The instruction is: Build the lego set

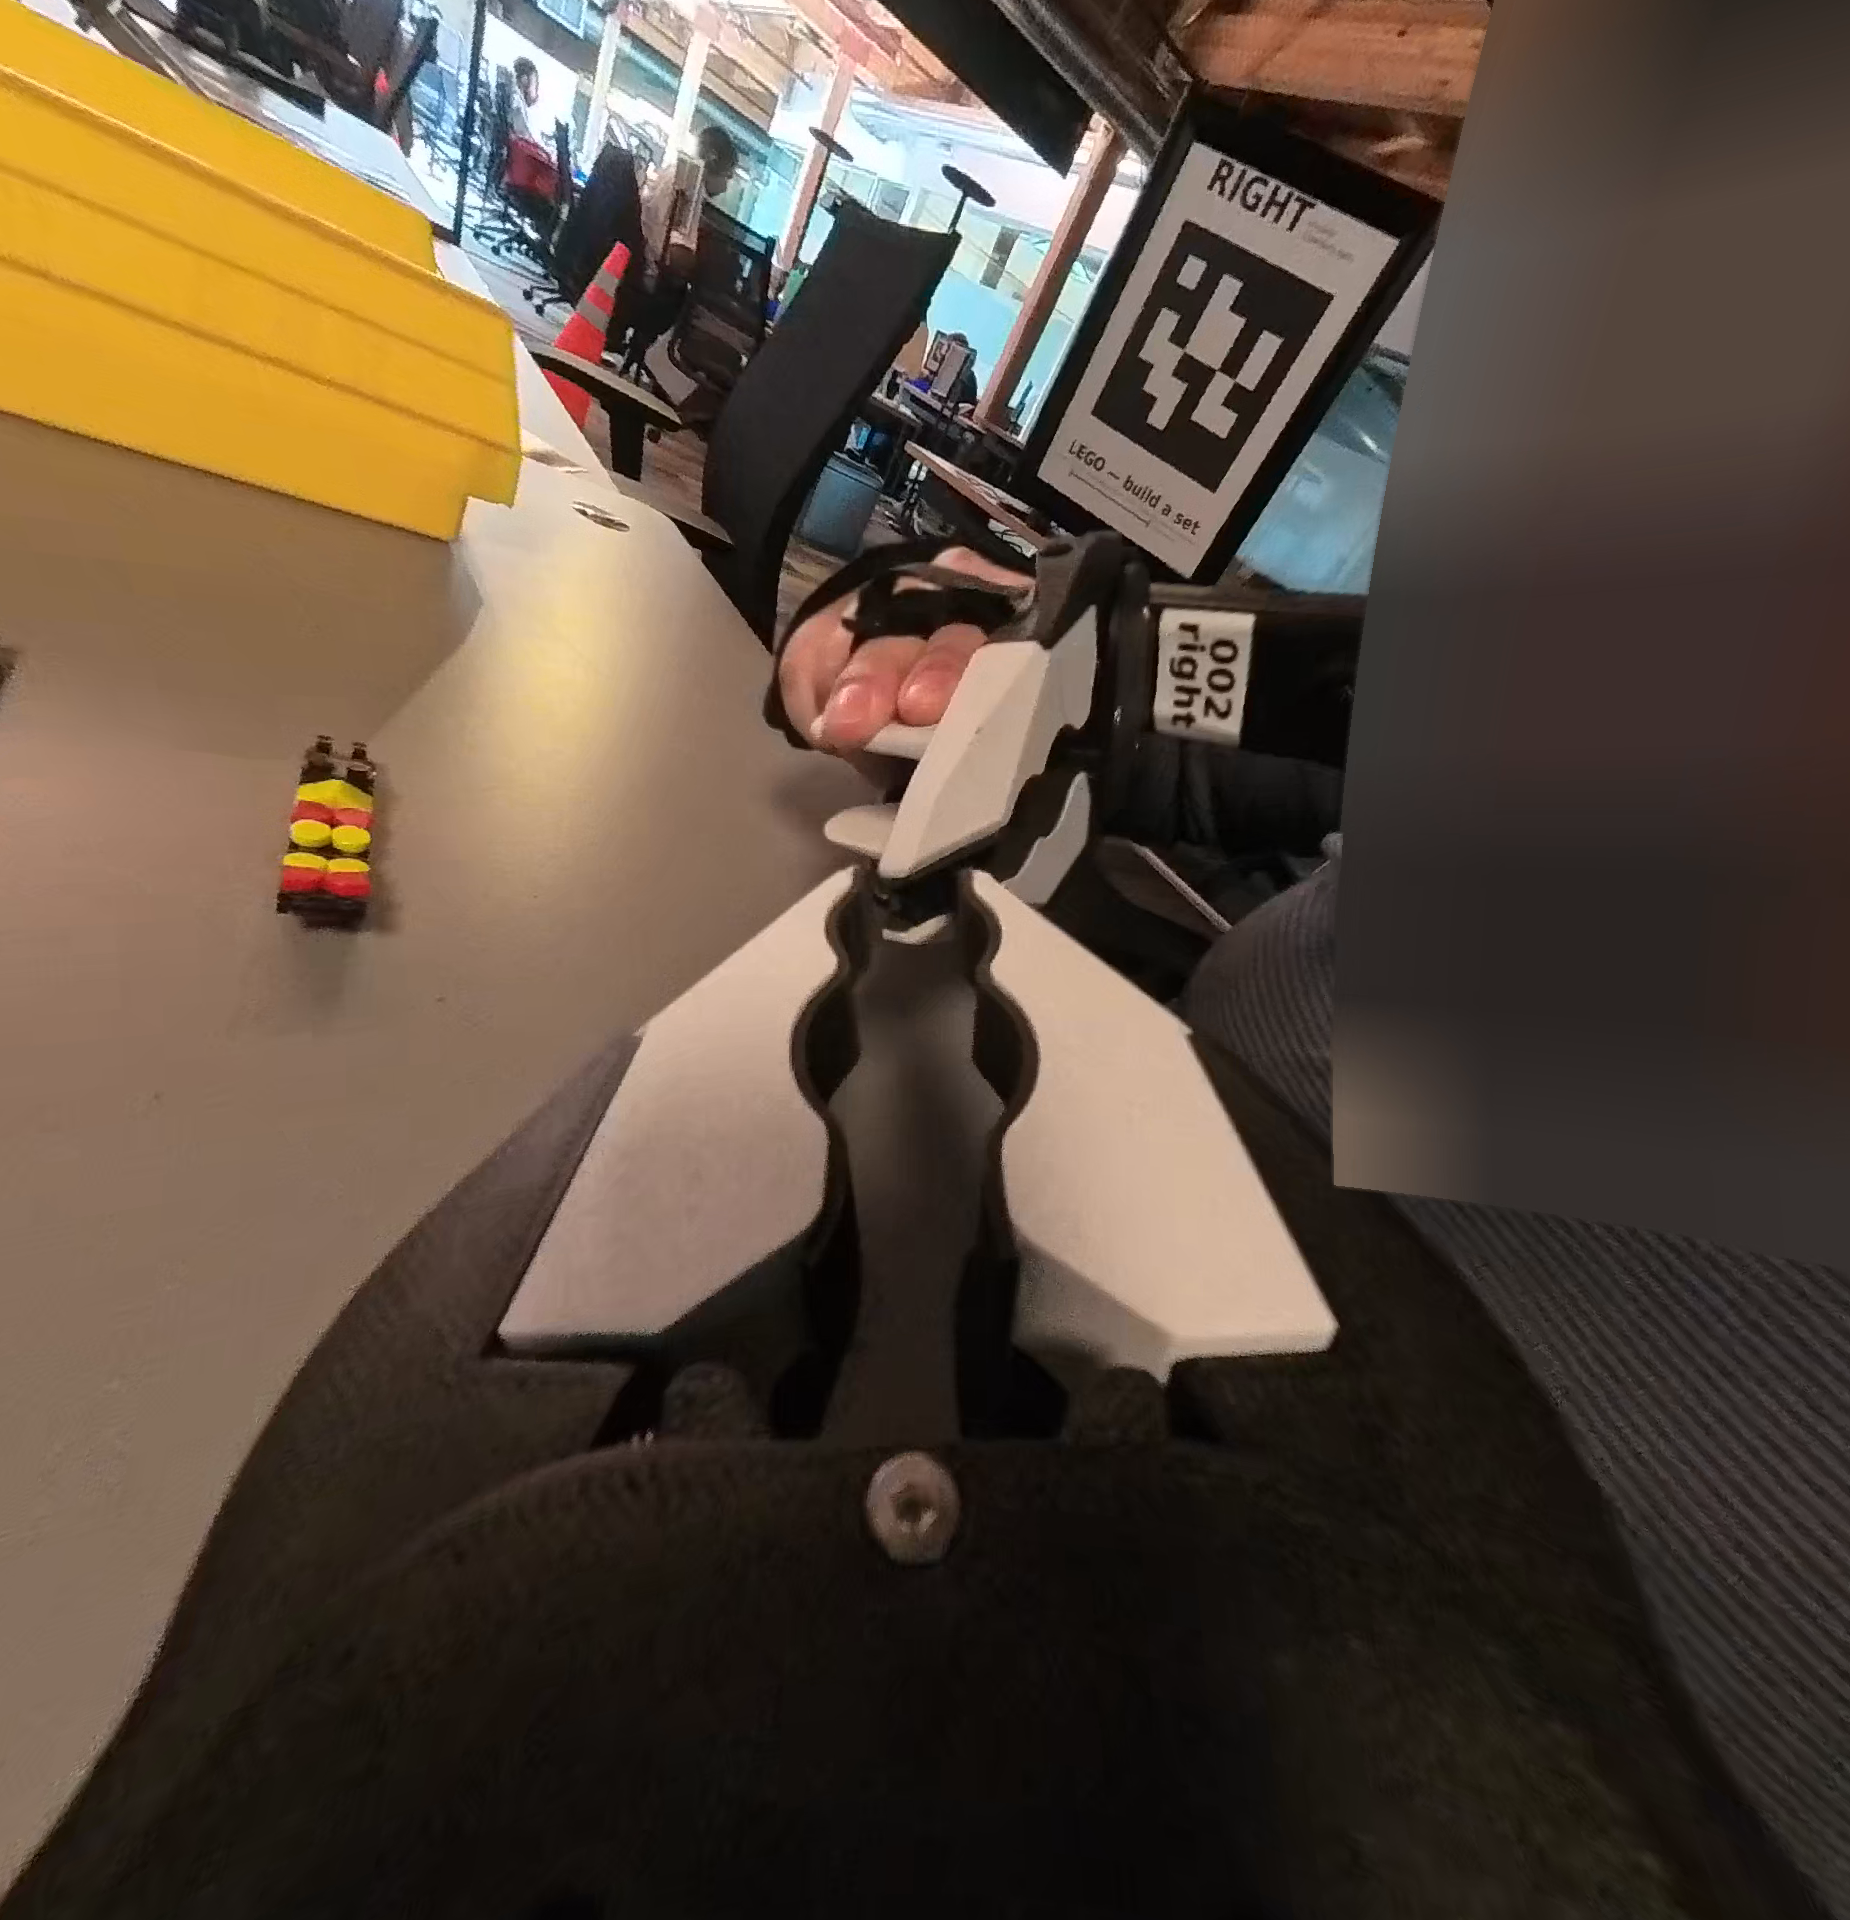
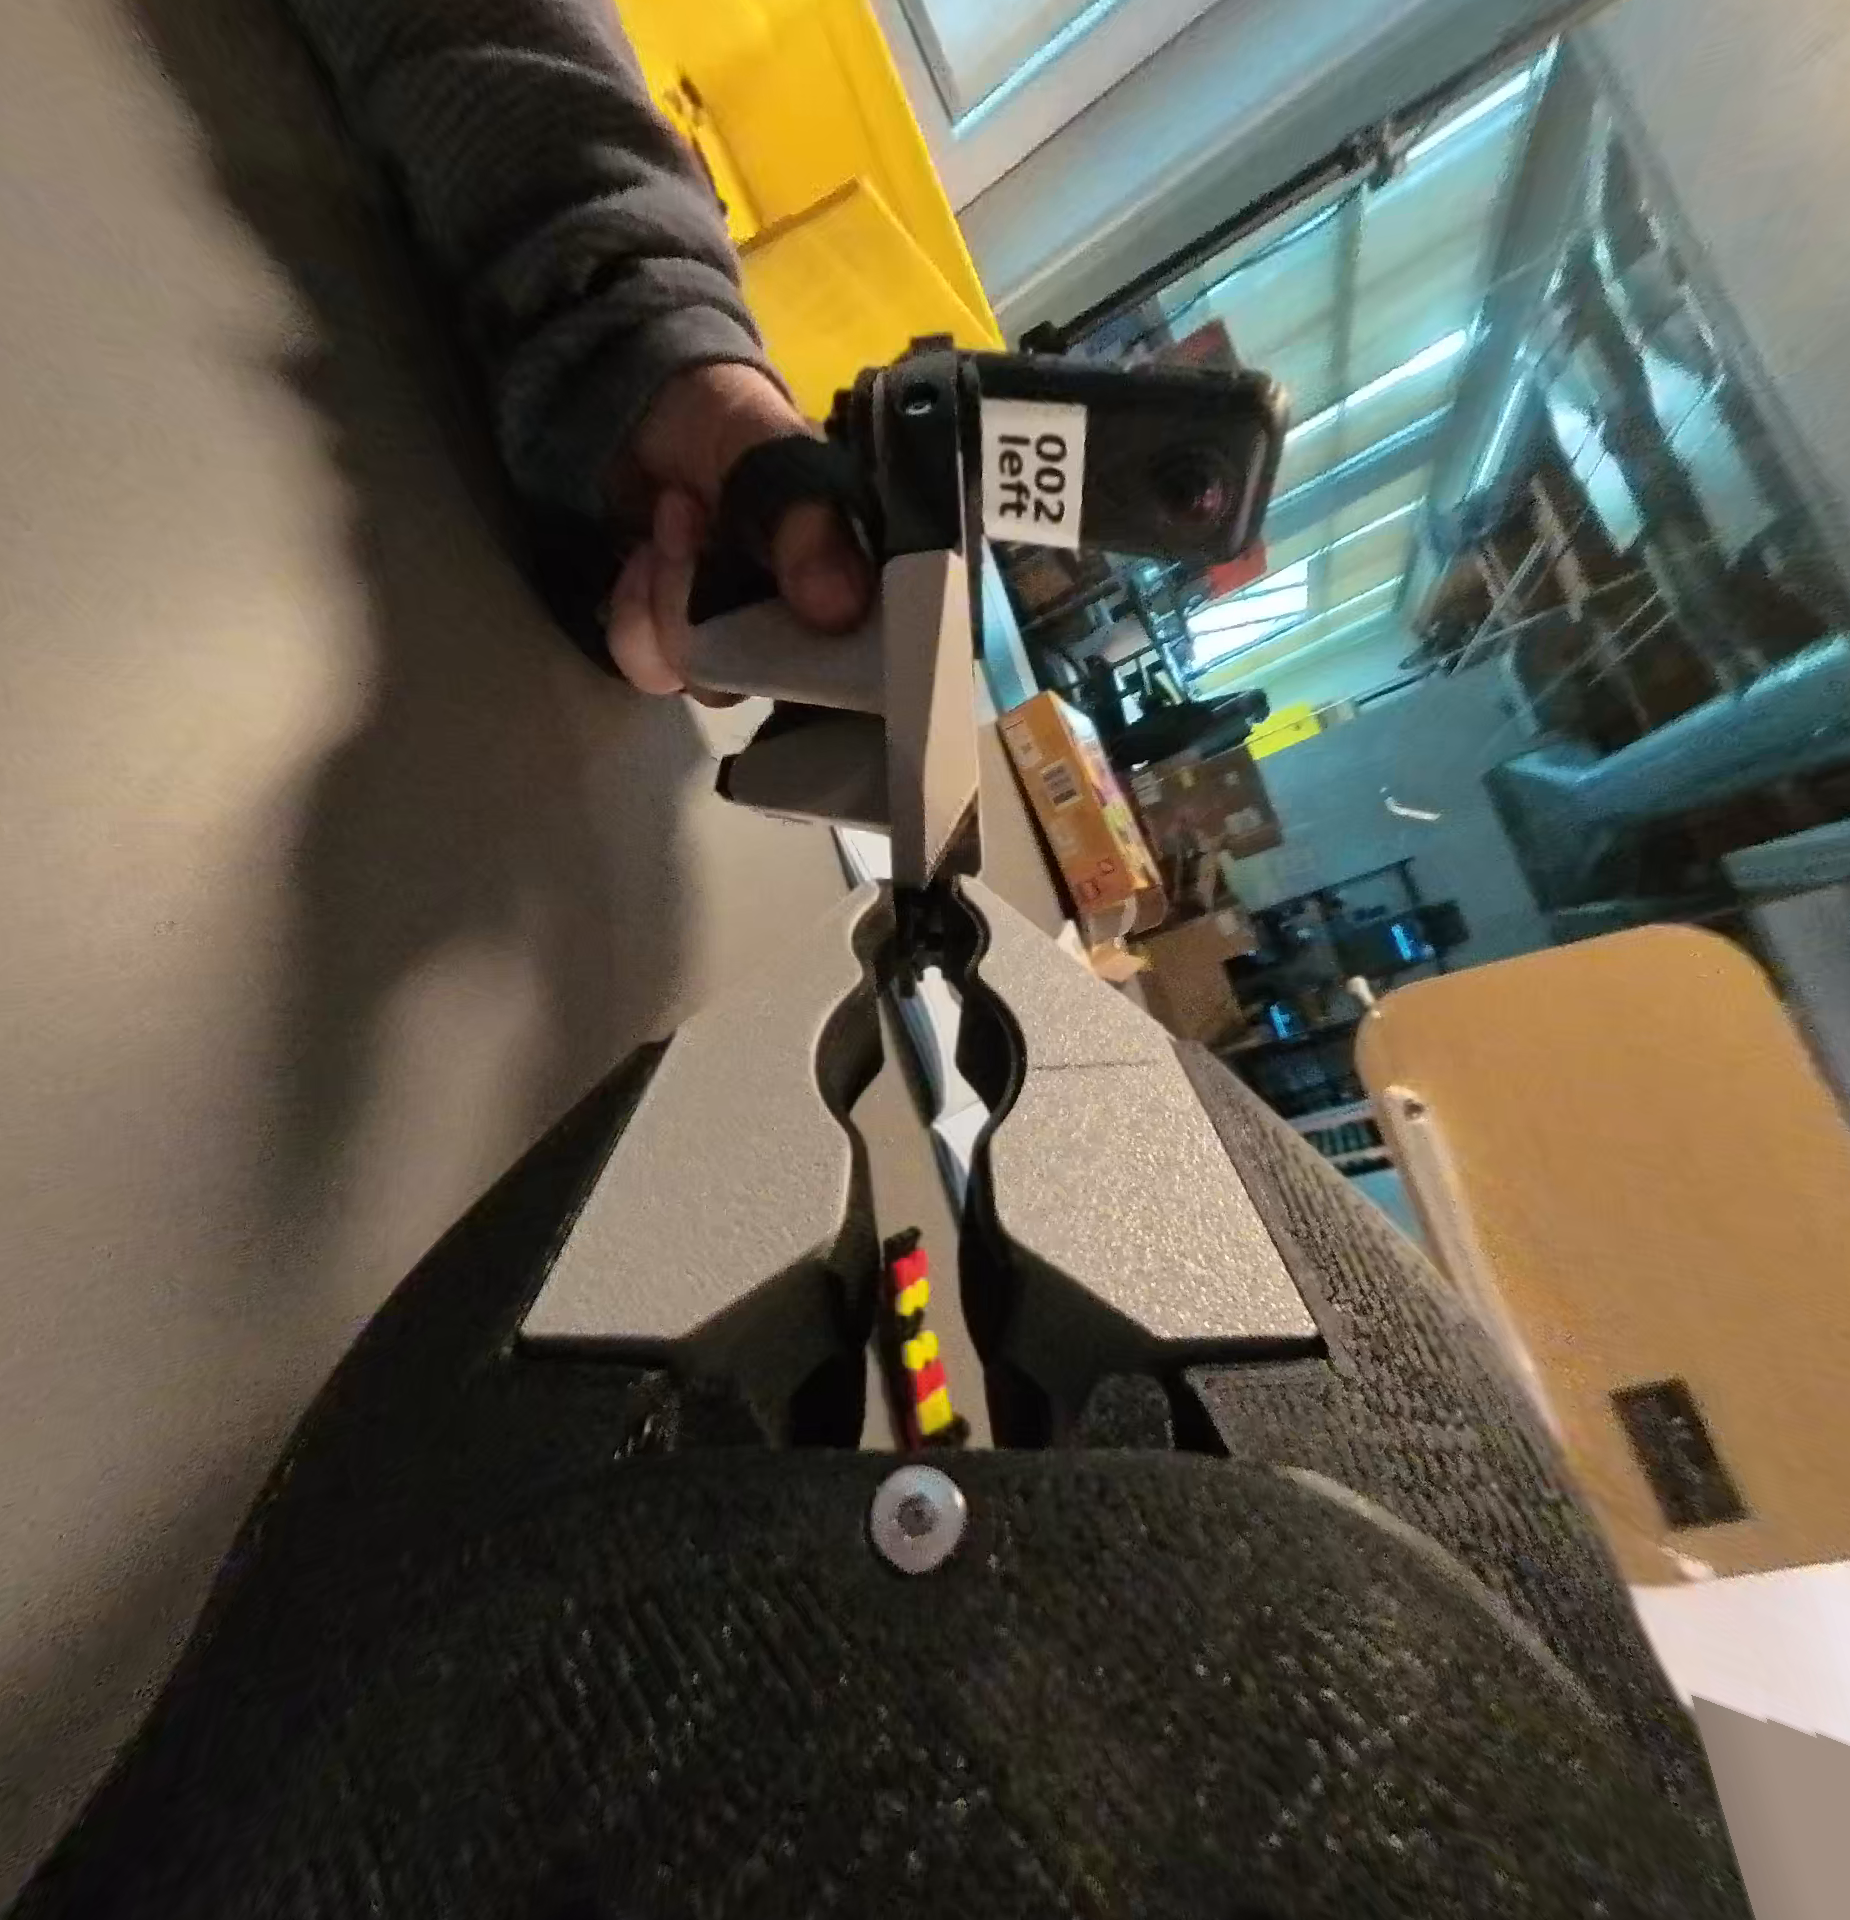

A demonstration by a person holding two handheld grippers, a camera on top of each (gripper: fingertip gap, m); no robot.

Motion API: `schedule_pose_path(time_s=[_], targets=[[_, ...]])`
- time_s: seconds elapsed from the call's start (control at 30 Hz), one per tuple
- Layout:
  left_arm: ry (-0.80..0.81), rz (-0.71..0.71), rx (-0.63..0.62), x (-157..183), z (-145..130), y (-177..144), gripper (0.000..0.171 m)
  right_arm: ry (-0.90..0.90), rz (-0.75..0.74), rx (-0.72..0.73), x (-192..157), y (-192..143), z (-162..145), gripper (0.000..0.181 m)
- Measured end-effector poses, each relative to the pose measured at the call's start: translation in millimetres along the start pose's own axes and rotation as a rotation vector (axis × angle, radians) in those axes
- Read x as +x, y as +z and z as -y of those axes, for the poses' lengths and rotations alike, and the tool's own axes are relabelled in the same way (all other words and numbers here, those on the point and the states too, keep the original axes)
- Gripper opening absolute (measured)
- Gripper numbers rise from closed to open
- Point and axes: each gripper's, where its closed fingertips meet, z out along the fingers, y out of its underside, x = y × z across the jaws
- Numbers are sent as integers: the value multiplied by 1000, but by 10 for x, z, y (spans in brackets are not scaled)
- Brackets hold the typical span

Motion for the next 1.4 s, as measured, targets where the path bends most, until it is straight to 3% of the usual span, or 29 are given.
schedule_pose_path(time_s=[0.1, 0.27, 0.4, 0.5, 0.83, 1.0, 1.13, 1.3, 1.4], targets=[[18, -8, -1, 18, 3, 5, 14, 108, 34, 2, -8, -5, 7, 6], [258, 96, -28, -11, -1, -28, 17, 182, 52, 19, -46, 35, -14, 6], [176, 105, -10, -56, 17, -34, 19, 144, 8, 16, -7, 49, -41, 6], [178, 87, 16, -31, 51, -50, 32, 136, -25, 14, 53, 44, -53, 6], [583, 227, 33, 32, 136, -123, 4, 168, -32, 58, 110, 26, 33, 6], [894, 335, -21, 48, 94, -136, 3, 191, -31, 75, 134, 6, 62, 6], [1025, 394, -34, 61, 79, -115, 3, 211, -27, 92, 149, -9, 98, 6], [1026, 389, -19, 98, 94, -112, 2, 210, -24, 102, 159, -31, 130, 6], [812, 336, -10, 60, 104, -101, 8, 198, -43, 112, 203, -56, 156, 6]])
